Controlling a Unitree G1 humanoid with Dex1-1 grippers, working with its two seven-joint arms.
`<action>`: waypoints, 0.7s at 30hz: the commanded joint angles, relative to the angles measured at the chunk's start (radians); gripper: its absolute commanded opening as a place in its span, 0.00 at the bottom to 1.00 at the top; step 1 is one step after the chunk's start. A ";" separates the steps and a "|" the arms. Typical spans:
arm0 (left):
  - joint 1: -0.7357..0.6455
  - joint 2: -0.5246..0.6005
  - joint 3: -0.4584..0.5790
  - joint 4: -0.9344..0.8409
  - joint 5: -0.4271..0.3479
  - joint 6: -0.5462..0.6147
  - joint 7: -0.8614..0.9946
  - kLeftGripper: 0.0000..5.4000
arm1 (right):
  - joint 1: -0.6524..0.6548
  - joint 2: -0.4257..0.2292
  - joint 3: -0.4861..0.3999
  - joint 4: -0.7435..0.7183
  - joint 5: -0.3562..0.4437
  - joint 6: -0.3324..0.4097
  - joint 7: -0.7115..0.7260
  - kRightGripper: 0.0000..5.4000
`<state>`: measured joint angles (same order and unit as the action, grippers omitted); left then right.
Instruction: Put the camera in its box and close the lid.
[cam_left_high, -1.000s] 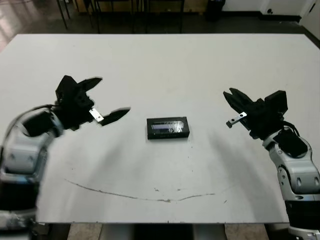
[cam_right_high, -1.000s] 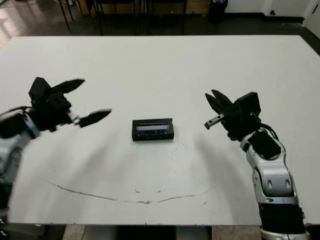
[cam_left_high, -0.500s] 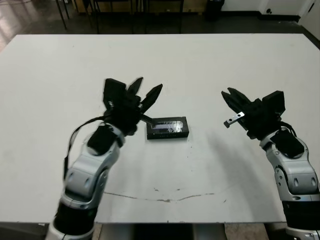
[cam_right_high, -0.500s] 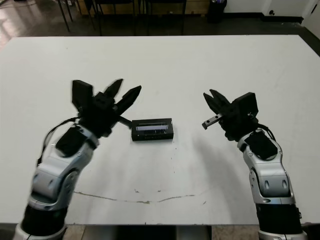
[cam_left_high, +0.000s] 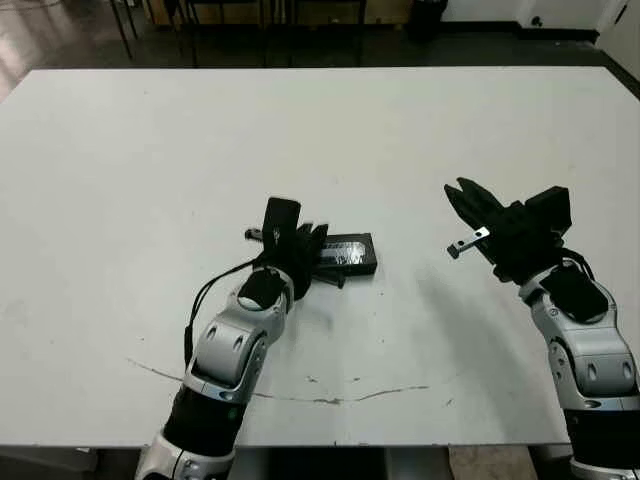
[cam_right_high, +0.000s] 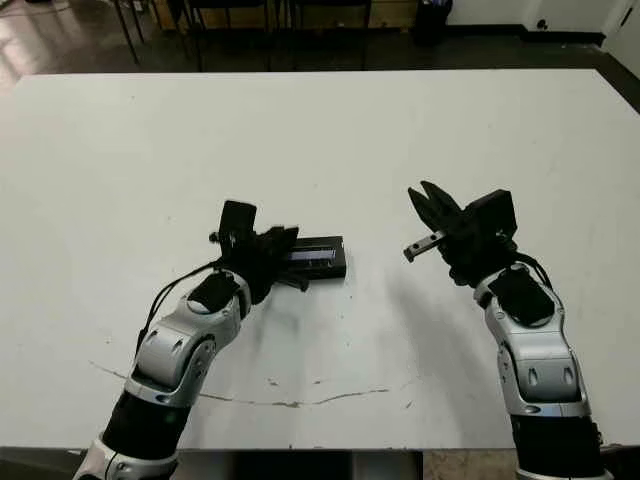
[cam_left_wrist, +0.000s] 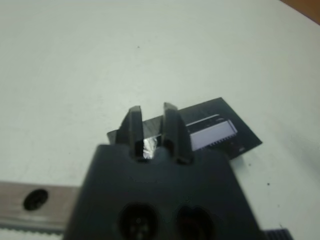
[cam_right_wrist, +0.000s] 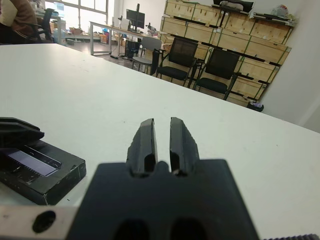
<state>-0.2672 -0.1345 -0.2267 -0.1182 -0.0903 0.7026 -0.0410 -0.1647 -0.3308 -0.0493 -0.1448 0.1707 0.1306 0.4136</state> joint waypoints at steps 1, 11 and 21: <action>0.061 0.040 -0.040 0.020 0.020 0.035 -0.023 0.00 | 0.015 0.001 0.000 0.006 -0.003 0.013 -0.006 0.00; 0.138 0.098 -0.053 -0.125 -0.008 0.135 -0.089 0.00 | -0.002 0.003 0.004 0.017 0.004 0.018 0.000 0.00; 0.105 0.127 0.264 -0.206 -0.137 -0.160 -0.110 0.00 | -0.013 0.012 -0.001 0.017 0.000 0.011 -0.018 0.00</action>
<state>-0.1564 -0.0178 -0.0010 -0.3220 -0.2085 0.5727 -0.1467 -0.1734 -0.3233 -0.0483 -0.1416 0.1719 0.1311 0.4037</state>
